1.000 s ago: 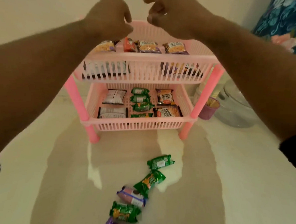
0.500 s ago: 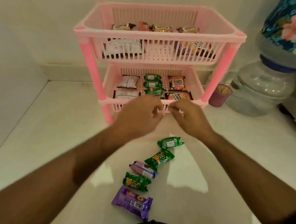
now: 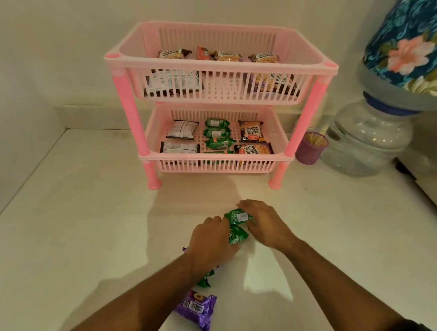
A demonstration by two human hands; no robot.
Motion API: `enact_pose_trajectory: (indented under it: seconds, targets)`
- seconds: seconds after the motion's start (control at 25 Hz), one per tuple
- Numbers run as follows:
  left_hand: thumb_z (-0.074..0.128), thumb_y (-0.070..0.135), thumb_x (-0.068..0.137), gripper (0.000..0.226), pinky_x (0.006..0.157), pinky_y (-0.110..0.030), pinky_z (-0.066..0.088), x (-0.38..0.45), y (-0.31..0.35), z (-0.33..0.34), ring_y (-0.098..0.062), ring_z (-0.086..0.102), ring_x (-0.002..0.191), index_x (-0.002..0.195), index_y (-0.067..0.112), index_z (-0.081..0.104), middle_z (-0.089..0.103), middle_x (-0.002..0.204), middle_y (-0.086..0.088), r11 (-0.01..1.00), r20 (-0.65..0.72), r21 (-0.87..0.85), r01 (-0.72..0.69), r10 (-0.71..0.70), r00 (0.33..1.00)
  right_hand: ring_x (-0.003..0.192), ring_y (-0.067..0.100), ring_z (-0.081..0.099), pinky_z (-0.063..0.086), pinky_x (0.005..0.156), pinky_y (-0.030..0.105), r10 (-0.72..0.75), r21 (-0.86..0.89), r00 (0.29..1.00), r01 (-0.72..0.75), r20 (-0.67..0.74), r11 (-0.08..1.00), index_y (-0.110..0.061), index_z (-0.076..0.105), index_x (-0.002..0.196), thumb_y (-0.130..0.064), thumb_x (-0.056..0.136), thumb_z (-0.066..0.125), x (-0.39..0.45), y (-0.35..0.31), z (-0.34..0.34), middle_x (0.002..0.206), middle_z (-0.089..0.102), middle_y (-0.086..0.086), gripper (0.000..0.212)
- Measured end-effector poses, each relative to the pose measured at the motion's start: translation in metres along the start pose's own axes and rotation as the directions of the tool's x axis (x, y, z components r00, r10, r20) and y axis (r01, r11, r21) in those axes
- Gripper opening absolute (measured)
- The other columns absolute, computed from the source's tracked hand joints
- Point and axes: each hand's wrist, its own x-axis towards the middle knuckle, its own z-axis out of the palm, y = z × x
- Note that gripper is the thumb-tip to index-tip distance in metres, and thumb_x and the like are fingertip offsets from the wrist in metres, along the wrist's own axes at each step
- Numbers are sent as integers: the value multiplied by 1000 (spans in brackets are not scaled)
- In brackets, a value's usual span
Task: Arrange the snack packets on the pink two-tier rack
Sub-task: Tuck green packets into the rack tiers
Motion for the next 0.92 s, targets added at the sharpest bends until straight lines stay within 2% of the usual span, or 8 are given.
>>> enact_pose_trajectory:
  seconds: [0.2,0.32,0.4,0.56,0.64,0.72,0.84,0.92]
  targets:
    - [55,51,83,45,74,-35,45,-3,3,10,-22,58,94,116,20,52,61,107,0,1000,25,-20,4,-3,1000,124,27,56,41,109,36,-54,-40,998,53,-33,998,-10,60,135,-4,81,61,-9,2,8,136,61,8,55]
    - [53,39,88,35,76,-35,42,-3,3,12,-22,57,98,116,20,51,60,111,-1,999,22,-33,-8,8,1000,108,19,61,47,93,30,1,-71,999,-5,-52,997,-21,63,125,-22,85,64,-9,4,13,121,67,-3,40]
    - [51,34,89,30,78,-36,41,-4,3,10,-24,54,103,116,20,50,58,112,-1,999,24,-23,-22,23,999,97,16,62,47,80,29,63,-89,998,-63,-2,994,-31,57,116,-29,87,61,-10,7,13,108,66,-9,30]
    - [50,31,89,35,84,-36,39,-5,4,-6,-23,49,110,123,23,50,52,119,3,998,-11,-1,-66,66,998,81,5,62,52,73,30,178,153,974,-198,138,968,-42,48,102,-35,82,66,-12,15,-12,94,66,-15,28]
    - [52,39,90,42,86,-34,38,-2,6,-35,-18,47,112,130,27,47,51,122,8,993,-81,-48,-103,99,992,84,0,64,54,78,26,185,241,971,-217,150,946,-46,53,101,-33,80,72,-4,15,-49,96,68,-17,31]
    - [54,44,91,46,92,-30,38,5,12,-81,-12,45,114,135,31,44,50,125,14,976,-209,-135,-168,138,968,91,-3,65,55,86,26,141,285,983,-170,118,943,-45,60,105,-30,82,75,8,10,-101,102,69,-18,31]
    - [60,39,92,45,108,-28,36,14,22,-166,-4,45,120,135,30,50,54,129,15,933,-492,-196,-301,172,853,99,-2,67,57,87,27,17,326,997,-40,72,945,-40,62,114,-26,88,71,26,-14,-199,109,70,-20,30]
    - [60,38,93,48,114,-33,31,25,24,-224,-5,43,126,138,31,47,53,134,14,922,-587,-190,-336,167,792,101,-1,68,57,83,25,-46,349,999,39,10,936,-38,63,115,-27,90,69,37,-38,-261,110,71,-19,29]
